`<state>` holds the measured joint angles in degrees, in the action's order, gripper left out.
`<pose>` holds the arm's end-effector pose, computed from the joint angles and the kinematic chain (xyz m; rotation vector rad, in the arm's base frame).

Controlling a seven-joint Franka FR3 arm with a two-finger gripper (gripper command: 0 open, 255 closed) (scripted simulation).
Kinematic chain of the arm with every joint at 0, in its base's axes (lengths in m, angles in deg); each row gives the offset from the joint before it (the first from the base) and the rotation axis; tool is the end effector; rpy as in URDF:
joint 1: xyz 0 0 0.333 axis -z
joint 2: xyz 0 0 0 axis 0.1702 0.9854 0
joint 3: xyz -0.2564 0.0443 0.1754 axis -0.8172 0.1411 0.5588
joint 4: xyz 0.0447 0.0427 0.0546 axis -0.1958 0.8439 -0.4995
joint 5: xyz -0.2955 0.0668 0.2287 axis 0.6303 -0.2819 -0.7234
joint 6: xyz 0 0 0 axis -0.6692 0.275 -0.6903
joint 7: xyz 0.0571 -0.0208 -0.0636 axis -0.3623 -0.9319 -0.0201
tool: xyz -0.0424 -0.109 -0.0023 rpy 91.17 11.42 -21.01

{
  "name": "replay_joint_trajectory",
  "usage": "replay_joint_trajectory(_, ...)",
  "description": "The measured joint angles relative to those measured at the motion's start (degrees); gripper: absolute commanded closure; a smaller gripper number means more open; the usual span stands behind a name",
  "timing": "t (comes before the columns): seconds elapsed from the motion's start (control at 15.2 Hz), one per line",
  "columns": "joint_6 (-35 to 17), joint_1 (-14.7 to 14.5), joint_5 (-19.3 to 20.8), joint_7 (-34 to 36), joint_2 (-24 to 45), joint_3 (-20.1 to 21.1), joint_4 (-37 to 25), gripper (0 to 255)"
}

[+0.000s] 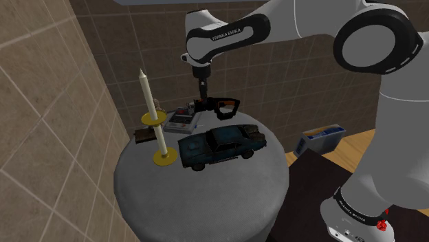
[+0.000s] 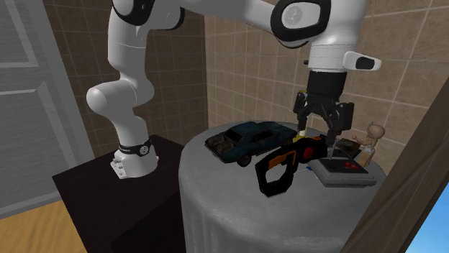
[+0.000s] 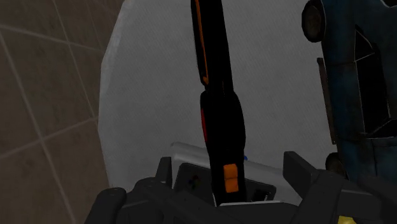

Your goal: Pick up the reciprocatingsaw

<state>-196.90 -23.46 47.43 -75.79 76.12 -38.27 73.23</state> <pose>0.6349 0.1379 0.4347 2.7548 1.4104 -0.0200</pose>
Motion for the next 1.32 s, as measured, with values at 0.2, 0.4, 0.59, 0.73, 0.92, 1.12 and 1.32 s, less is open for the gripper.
replay_joint_trajectory(0.2,-2.20,0.01,0.07,-0.12,0.58,0.03,1.61,0)
replay_joint_trajectory(0.4,-3.92,-0.04,0.10,0.00,1.12,0.06,2.81,0)
replay_joint_trajectory(0.59,-4.45,-0.05,0.11,0.04,1.29,0.06,3.12,255)
replay_joint_trajectory(0.73,-4.53,-0.05,0.11,0.04,1.29,0.06,3.16,255)
replay_joint_trajectory(0.92,-4.57,-0.04,0.12,0.03,1.28,0.06,3.18,255)
replay_joint_trajectory(1.12,-4.52,-0.04,0.12,0.03,1.29,0.05,3.15,255)
replay_joint_trajectory(1.32,-3.09,-0.05,0.10,-0.02,0.98,0.06,2.09,255)
